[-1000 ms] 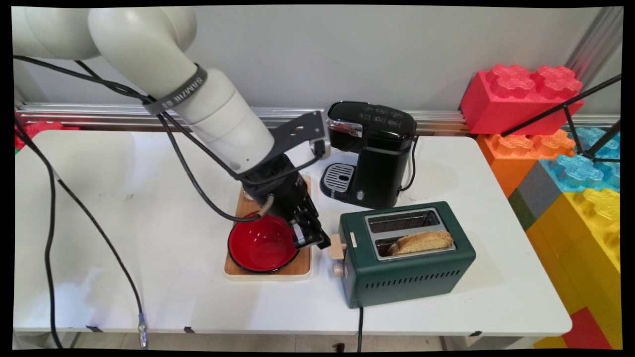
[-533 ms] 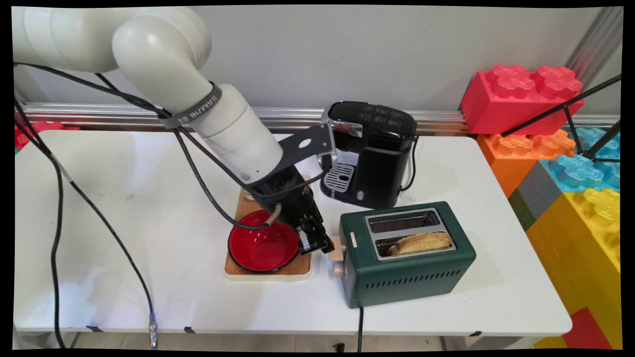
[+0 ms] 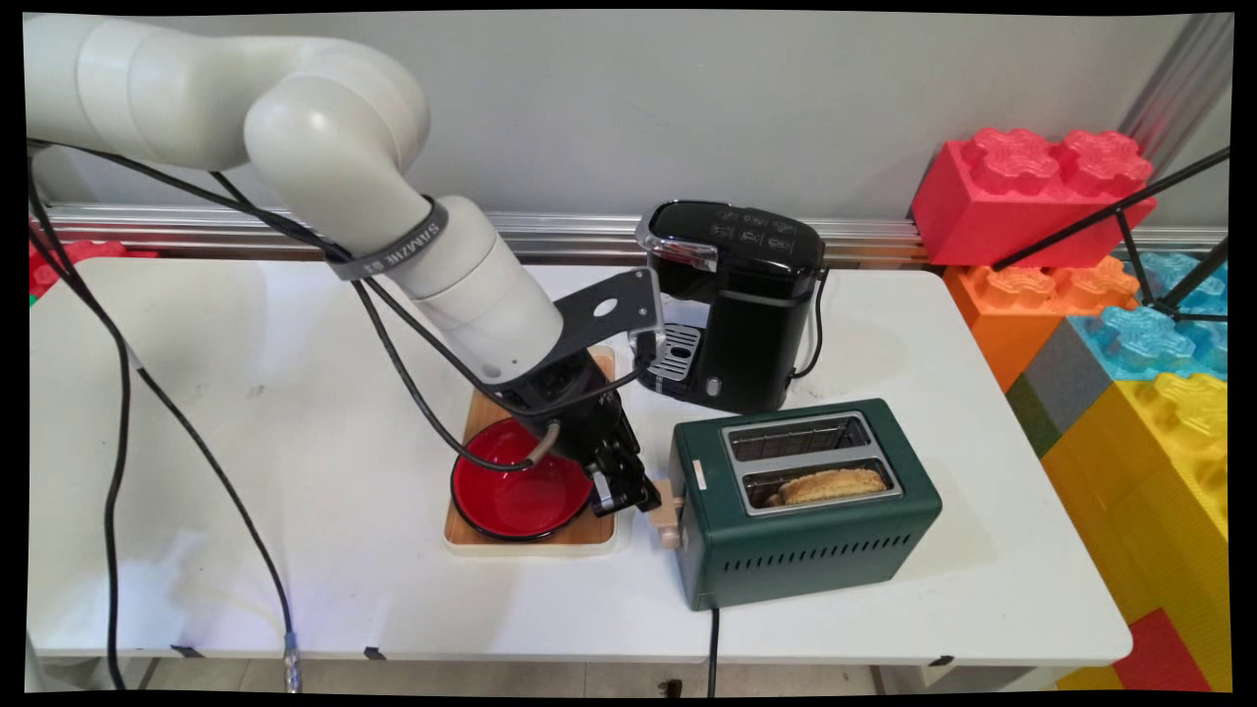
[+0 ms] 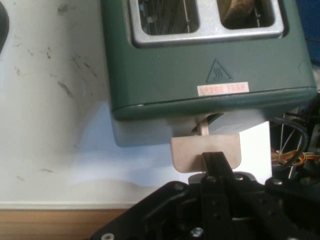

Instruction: Press the toaster switch

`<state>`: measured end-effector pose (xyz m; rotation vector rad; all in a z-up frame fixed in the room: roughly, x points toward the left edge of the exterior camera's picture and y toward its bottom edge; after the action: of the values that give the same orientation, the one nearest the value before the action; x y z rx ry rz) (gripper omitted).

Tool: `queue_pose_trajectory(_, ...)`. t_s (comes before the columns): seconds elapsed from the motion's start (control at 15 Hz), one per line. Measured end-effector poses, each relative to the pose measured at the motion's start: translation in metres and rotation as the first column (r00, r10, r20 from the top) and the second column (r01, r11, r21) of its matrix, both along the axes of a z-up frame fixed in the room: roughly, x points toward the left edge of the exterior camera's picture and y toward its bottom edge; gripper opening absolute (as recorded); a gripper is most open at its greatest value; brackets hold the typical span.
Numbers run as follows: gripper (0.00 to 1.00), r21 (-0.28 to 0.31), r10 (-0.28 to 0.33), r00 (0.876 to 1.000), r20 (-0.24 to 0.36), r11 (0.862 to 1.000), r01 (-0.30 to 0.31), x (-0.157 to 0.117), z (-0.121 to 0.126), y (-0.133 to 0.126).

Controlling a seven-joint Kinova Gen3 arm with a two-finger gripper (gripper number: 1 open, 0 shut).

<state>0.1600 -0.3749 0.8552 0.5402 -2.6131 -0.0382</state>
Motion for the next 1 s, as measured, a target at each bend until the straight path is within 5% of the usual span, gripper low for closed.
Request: queue_pose_trajectory(1.0, 0.00, -0.022, -0.004, 1.000, -0.022, 1.000, 0.004, 0.004, -0.022, 0.000)
